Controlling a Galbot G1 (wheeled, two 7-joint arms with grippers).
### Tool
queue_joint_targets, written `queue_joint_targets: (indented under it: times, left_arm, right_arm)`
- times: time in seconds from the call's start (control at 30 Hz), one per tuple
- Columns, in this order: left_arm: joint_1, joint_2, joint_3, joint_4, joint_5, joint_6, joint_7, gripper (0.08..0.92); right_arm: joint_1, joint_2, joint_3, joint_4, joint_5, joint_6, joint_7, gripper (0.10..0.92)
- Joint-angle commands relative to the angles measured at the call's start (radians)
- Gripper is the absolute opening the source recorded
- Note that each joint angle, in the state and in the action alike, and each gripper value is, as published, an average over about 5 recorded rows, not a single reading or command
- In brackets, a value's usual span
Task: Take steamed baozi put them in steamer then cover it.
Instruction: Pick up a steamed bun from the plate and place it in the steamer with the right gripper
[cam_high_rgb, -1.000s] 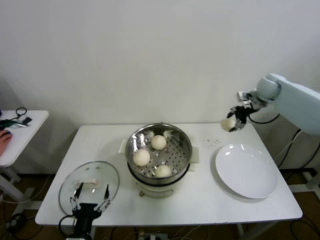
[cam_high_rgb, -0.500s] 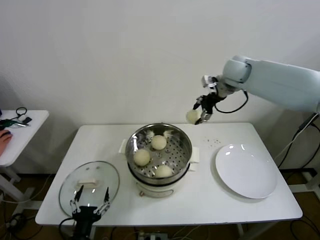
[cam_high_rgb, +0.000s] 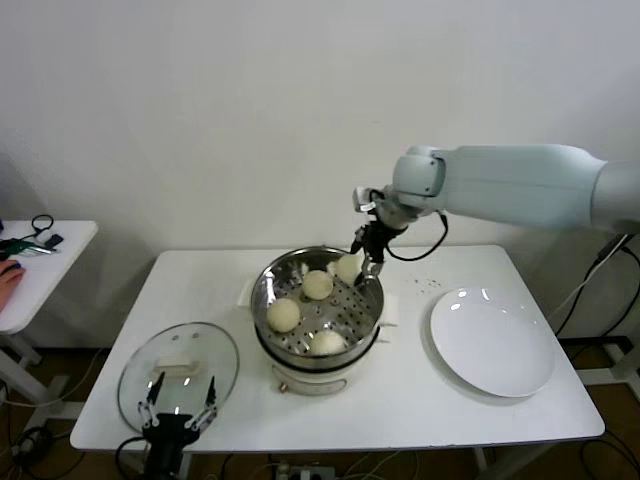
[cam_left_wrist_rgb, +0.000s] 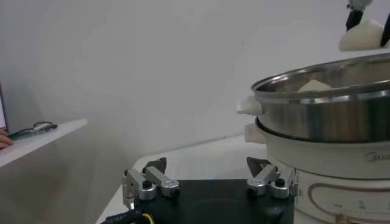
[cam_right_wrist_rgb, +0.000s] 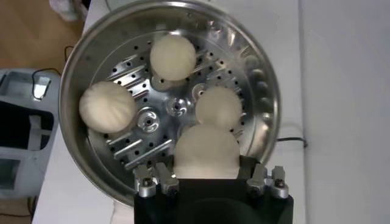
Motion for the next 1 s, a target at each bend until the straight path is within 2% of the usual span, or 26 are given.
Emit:
queue_joint_targets:
  times: [0.03, 0.43, 1.0]
  left_arm:
    - [-0.004, 0.006, -0.004, 0.005, -0.003, -0.001, -0.001, 0.823]
    - [-0.037, 0.012, -0.005, 0.030, -0.013, 0.008, 0.000, 0.823]
    - [-0.043, 0.020, -0.009, 0.045, -0.024, 0.006, -0.001, 0.823]
  right_arm:
    - [-0.038, 0.056, -0.051, 0.016, 0.040, -0.024, 0.046, 0.706]
    - [-0.093, 0.087, -0.062, -0.040, -0.005, -0.022, 0.029, 0.704]
    - [-0.092, 0.073, -0.062, -0.024, -0.026, -0.023, 0.019, 0.741]
